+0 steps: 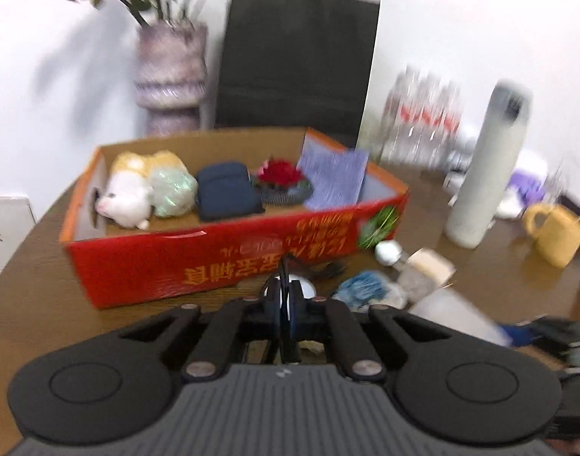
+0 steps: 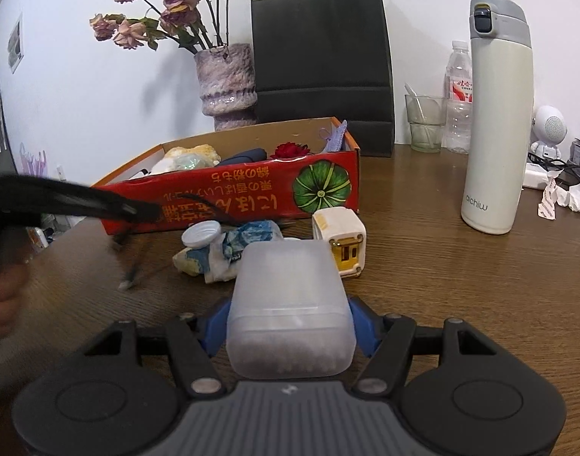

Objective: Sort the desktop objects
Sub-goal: 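Grasp the frosted plastic box with right tool while left grasps black USB cable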

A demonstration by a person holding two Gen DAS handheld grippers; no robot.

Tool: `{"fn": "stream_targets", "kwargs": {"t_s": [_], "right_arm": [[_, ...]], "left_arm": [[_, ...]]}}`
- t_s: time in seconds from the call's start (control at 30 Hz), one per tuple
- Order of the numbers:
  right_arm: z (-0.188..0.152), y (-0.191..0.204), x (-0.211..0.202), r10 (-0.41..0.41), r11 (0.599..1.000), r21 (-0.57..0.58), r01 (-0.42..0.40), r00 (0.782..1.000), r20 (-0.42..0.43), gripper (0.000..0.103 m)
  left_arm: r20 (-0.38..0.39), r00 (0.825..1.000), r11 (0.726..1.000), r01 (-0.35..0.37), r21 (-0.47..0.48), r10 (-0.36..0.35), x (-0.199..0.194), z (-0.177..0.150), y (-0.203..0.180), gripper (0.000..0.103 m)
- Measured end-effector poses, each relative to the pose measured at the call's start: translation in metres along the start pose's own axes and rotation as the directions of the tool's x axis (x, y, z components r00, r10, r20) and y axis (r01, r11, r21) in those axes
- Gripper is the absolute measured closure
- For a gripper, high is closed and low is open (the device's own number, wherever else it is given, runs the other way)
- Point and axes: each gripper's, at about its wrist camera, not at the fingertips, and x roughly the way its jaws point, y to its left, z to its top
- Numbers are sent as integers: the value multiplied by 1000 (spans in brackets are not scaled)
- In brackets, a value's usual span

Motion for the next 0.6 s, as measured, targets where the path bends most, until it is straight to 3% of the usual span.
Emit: {"fn": "stream_targets", "kwargs": {"t_s": [0.13,0.2,0.33,0.43,0.47,0.53,0.57,0.6], "right_arm": [[-3,3,-2,-5,1000,-10,5,1000,7,38],[-5,6,-4,-10,1000,-20,10,1000,8,38],[-9,13,-12,-13,999,-32,13,1000,-7,38],[-15,23,-20,1,999,-52,-1,1000,-17,38],[-16,27,-22,5,998,-61,-7,1000,-20,38],[-20,34,-27,19,997,-76,-21,1000,-24,38],[-22,36,-29,25,996,-82,-27,999,-25,38],[-23,38,-31,29,996,-86,-31,999,-26,38]], "left_arm": [[62,997,997,-43,-63,47,-59,-14,12,99],[52,996,993,-66,-94,71,-82,-30,20,99],[-52,994,991,-98,-87,93,-110,-69,29,98],[-150,980,989,-139,-51,130,-114,-96,30,96],[-163,976,988,-150,-41,142,-115,-101,29,93],[-149,979,990,-142,-22,137,-118,-104,30,73],[-121,984,991,-132,-22,128,-118,-101,30,52],[-104,988,993,-116,-13,114,-116,-98,31,47]]}}
